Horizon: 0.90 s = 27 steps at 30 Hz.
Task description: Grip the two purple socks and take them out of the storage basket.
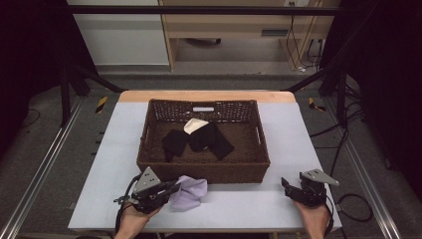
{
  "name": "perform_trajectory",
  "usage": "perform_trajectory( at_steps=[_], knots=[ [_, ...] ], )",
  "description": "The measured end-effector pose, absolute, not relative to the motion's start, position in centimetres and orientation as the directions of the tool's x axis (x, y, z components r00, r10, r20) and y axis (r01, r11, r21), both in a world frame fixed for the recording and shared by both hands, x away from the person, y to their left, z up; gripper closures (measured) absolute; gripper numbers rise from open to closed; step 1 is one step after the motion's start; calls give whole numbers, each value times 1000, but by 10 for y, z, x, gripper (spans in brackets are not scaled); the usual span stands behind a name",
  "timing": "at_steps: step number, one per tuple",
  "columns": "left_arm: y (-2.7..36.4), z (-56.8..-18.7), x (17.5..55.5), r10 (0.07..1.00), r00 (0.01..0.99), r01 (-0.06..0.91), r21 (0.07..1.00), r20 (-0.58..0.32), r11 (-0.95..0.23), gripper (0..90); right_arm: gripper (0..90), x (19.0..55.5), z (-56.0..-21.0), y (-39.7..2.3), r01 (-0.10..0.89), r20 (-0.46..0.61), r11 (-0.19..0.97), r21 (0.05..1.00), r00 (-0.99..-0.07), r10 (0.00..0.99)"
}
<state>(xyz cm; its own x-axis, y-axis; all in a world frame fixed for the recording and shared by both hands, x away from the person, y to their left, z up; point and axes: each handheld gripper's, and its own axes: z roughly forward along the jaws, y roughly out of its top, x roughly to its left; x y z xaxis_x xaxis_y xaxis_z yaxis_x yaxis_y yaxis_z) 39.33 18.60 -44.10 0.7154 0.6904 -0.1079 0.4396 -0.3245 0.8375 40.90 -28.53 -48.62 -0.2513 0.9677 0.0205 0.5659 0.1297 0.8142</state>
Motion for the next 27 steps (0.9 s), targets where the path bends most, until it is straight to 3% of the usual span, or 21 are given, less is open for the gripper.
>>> perform_trajectory(
  at_steps=[3,8,13,27],
  knots=[
    [185,-446,396,698,709,448,828,-100,-336,789,282,409,-486,-285,567,21,129,814,-251,968],
    [185,-450,397,716,692,464,815,-90,-347,584,281,409,-486,-285,567,22,129,813,-251,968],
    [187,-446,394,726,682,461,824,-90,-330,452,280,409,-486,-286,566,21,129,814,-251,968],
    [229,-427,389,775,620,448,865,-117,-228,420,269,408,-486,-287,567,37,109,816,-240,970]
  ],
)
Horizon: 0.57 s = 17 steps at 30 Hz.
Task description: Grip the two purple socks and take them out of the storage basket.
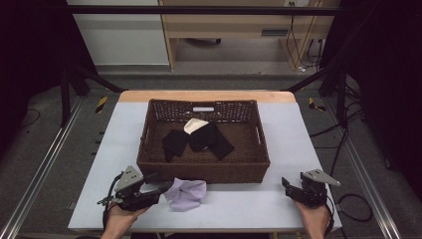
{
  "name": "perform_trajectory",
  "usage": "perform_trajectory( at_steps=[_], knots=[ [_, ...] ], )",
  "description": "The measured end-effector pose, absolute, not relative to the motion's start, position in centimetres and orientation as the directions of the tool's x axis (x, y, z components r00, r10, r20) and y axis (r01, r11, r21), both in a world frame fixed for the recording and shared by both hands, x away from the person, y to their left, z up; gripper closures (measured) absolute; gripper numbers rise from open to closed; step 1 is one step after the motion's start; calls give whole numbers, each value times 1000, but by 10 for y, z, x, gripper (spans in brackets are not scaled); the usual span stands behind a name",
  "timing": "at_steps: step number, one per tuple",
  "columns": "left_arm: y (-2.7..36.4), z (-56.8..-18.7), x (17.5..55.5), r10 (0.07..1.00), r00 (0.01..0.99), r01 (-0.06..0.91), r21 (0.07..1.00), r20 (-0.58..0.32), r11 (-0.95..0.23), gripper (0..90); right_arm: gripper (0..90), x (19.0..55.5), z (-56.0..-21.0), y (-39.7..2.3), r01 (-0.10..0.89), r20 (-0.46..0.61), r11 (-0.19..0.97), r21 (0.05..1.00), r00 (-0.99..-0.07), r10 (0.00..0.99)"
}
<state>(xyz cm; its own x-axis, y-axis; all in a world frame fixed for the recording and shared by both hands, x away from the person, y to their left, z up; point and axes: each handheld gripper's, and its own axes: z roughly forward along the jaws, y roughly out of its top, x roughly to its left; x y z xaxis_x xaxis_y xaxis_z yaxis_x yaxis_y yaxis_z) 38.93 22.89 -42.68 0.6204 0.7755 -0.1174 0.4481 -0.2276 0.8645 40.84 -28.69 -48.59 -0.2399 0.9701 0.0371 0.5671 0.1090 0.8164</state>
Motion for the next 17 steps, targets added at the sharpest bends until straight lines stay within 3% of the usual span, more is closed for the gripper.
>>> perform_trajectory(
  at_steps=[17],
  knots=[
    [272,-429,396,838,531,459,873,-122,-163,384,257,409,-486,-286,574,29,116,810,-238,971]
  ],
)
